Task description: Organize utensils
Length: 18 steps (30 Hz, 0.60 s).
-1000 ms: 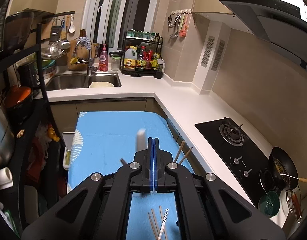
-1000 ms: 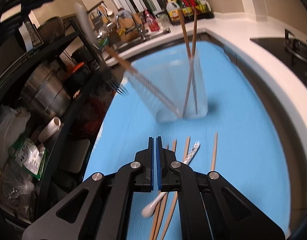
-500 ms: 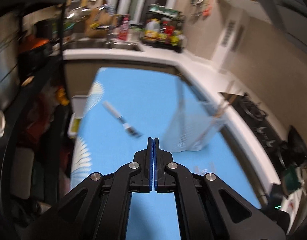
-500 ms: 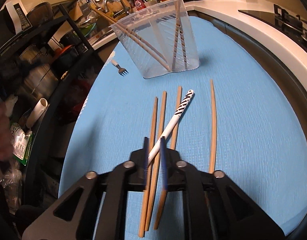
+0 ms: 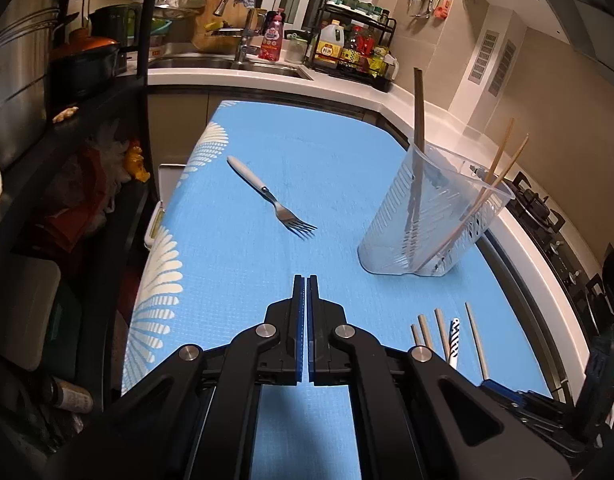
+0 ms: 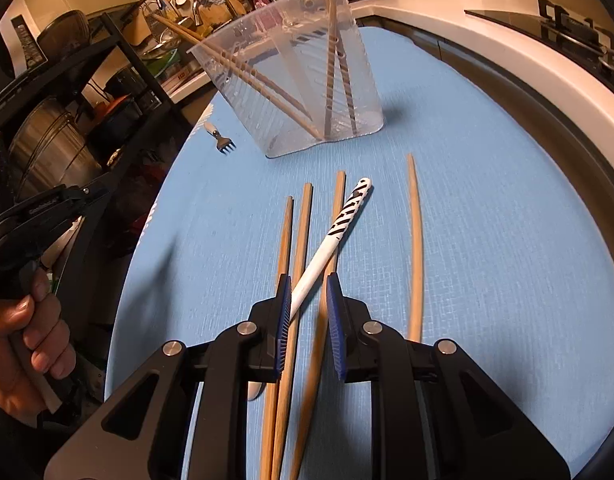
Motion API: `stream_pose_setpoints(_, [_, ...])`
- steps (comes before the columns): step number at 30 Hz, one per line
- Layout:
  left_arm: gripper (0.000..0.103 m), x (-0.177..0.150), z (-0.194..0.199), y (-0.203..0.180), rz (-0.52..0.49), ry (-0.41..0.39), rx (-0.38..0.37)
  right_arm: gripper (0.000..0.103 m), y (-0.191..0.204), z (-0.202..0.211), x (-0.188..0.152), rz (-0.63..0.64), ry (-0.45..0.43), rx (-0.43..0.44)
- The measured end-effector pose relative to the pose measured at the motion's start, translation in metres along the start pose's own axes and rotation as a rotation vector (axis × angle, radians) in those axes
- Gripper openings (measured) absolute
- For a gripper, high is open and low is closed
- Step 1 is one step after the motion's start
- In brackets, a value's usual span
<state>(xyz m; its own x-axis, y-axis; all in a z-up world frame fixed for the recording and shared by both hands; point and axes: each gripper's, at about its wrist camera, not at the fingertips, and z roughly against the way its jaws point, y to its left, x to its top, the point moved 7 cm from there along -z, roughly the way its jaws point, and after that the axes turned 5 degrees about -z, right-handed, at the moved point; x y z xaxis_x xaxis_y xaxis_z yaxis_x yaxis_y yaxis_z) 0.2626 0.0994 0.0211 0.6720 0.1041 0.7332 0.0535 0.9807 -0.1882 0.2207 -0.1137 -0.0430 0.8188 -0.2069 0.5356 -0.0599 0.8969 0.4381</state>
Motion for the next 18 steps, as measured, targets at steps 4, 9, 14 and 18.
stream_pose_setpoints(4, [0.000,-0.002,0.001,-0.002,-0.017,-0.004,0.009,0.020,0.002,-0.015,0.010,-0.003,0.005,-0.033])
stream_pose_setpoints(9, [0.000,-0.007,-0.003,0.008,-0.002,0.015,0.017,0.020,-0.001,-0.033,0.020,0.011,0.030,-0.134])
stream_pose_setpoints(14, [0.000,-0.008,-0.009,0.009,0.002,0.027,0.018,0.014,-0.005,-0.035,0.027,0.034,0.058,-0.182])
stream_pose_setpoints(18, [0.000,-0.008,-0.015,0.004,-0.008,0.035,0.013,0.006,-0.010,-0.030,0.036,0.037,0.096,-0.132])
